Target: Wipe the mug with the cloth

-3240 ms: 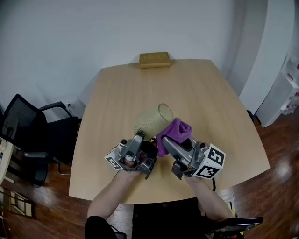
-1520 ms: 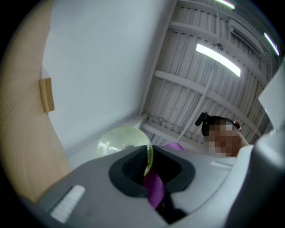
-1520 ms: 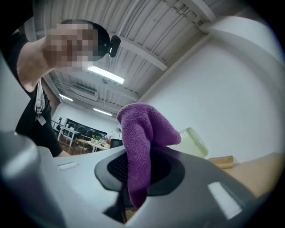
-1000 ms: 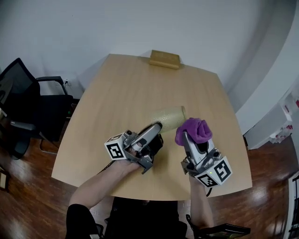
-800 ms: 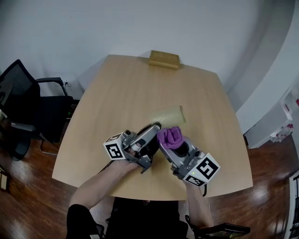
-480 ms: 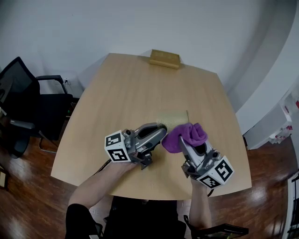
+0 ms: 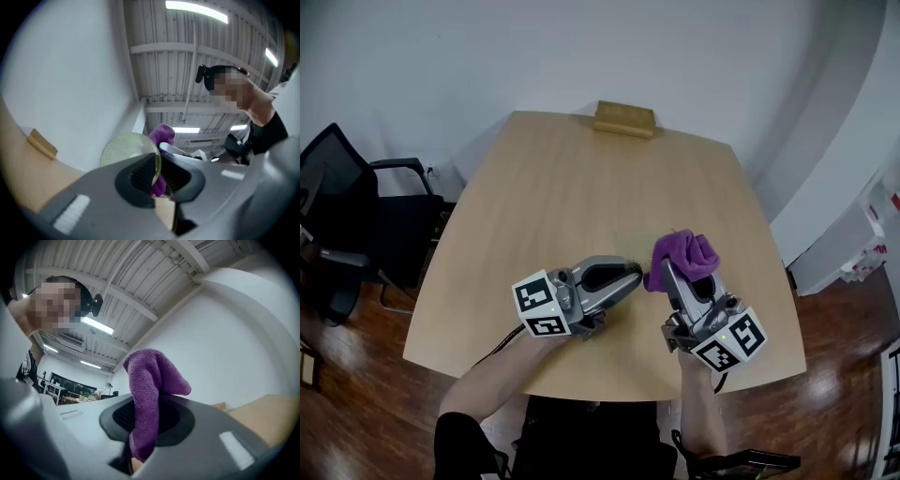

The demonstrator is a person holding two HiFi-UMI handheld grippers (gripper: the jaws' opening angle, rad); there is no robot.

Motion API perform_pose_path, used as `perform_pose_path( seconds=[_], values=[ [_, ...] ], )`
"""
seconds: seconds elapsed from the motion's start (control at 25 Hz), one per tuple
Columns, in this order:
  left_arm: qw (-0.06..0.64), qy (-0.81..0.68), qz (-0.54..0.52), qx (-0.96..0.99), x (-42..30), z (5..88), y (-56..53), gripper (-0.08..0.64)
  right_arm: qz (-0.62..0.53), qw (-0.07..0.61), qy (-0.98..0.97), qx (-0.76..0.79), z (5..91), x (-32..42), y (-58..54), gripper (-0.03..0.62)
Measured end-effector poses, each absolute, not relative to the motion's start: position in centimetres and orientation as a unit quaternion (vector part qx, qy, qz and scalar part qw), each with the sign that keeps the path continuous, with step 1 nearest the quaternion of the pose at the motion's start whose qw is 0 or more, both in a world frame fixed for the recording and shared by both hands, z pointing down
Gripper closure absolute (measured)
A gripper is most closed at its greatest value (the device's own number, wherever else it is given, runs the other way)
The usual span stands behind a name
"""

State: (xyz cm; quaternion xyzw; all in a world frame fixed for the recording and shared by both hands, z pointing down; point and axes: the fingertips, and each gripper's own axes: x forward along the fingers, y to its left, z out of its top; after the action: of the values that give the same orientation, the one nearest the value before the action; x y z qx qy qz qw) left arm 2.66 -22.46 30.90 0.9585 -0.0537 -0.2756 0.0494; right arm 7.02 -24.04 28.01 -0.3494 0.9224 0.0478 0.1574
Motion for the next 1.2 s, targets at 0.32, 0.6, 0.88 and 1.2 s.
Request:
perform_pose_path(
  seconds=[0.32,0.6,0.88,1.2],
  values=[
    [0.013,-0.077,-0.241,0.967,2.7,31.7,-23.1,0.517,0.002,0.161,0.947,-0.279,29.2,4.1,-22.3,0.535],
    [-0.002,-0.094,-0.234,0.968,2.6,31.8,-23.3,0.518,0.067,0.205,0.880,-0.423,24.7,13.4,-23.6,0.535],
    [-0.066,-0.093,-0.177,0.978,4.4,33.0,-21.7,0.514,0.026,0.119,0.911,-0.393,29.4,7.9,-24.7,0.535],
    [-0.123,-0.094,-0.112,0.981,5.1,35.4,-21.7,0.513,0.055,0.073,0.936,-0.340,30.2,2.6,-21.8,0.535]
  ],
)
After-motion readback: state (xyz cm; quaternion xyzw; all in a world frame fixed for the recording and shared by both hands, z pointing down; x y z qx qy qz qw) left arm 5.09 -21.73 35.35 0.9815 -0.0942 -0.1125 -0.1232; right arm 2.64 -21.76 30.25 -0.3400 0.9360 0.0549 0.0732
